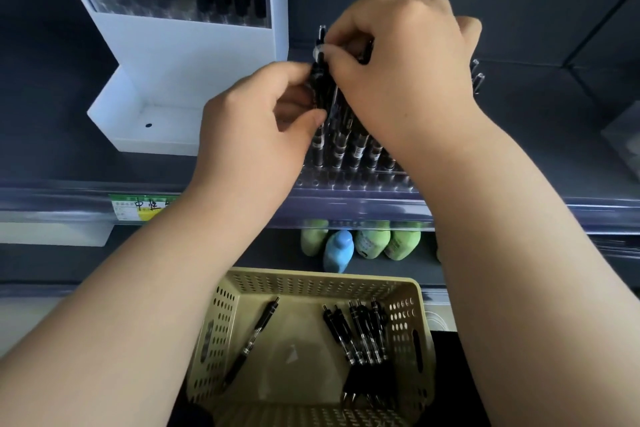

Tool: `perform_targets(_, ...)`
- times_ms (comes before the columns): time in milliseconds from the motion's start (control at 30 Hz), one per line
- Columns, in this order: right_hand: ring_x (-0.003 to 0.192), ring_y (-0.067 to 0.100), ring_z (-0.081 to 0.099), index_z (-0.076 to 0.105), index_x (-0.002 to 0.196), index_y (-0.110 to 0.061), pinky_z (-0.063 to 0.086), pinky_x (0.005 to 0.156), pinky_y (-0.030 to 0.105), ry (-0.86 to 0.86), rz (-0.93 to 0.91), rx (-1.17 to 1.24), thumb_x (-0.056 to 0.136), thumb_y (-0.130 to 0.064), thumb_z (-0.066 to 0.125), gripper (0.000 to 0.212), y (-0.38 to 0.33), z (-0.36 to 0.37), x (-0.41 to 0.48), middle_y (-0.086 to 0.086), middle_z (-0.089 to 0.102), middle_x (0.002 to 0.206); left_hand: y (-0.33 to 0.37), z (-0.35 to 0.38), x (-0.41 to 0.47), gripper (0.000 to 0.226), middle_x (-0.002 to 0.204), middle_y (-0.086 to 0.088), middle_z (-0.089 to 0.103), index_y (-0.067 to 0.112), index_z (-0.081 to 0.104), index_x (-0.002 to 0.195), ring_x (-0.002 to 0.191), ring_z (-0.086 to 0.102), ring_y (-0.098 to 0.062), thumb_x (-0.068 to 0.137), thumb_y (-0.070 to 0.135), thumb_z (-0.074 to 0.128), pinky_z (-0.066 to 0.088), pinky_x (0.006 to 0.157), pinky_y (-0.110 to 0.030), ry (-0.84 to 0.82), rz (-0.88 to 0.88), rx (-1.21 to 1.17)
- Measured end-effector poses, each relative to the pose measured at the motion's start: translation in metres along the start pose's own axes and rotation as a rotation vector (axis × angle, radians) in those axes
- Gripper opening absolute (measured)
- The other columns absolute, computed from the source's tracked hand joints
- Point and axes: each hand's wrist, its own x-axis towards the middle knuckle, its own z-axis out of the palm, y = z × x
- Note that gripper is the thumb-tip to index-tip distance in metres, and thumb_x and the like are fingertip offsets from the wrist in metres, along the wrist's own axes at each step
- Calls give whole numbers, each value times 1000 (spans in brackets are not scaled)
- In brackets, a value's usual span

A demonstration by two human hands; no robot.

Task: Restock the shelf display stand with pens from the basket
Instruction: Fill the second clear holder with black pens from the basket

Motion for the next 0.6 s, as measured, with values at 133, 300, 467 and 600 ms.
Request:
perform_targets(133, 108, 13, 45, 65, 98, -32, 25, 82, 32, 51, 18, 68, 89, -44, 52, 20, 0, -2, 0, -16, 62, 98, -1, 5, -1, 27, 86, 13, 66, 21, 65, 107, 80, 62, 1, 82, 16, 70, 40, 74, 1, -55, -4, 112)
perform_targets(300, 106, 11, 45, 65, 99, -32, 24, 81, 30, 87, -5, 67, 91, -41, 47, 22, -2, -3, -2, -16, 62, 97, -2, 4, 3, 20, 82, 17, 61, 23, 62, 103, 78, 58, -1, 84, 21, 67, 37, 68, 2, -57, -7, 201)
perform_targets(467, 104, 14, 46, 65, 96, -31, 25, 81, 31, 104, -22, 76, 92, -38, 46, 22, -3, -3, -6, -13, 63, 96, -3, 6, 4, 15, 79, 17, 60, 29, 54, 94, 74, 58, 2, 86, 20, 63, 37, 63, 1, -99, -39, 163)
perform_targets(600, 100, 15, 47, 66, 92, -30, 22, 79, 31, 137, -51, 86, 90, -37, 46, 21, -2, -6, -11, -13, 60, 89, -7, 6, 3, 18, 75, 22, 56, 31, 49, 92, 70, 53, 14, 88, 18, 62, 33, 61, 6, -115, -33, 131)
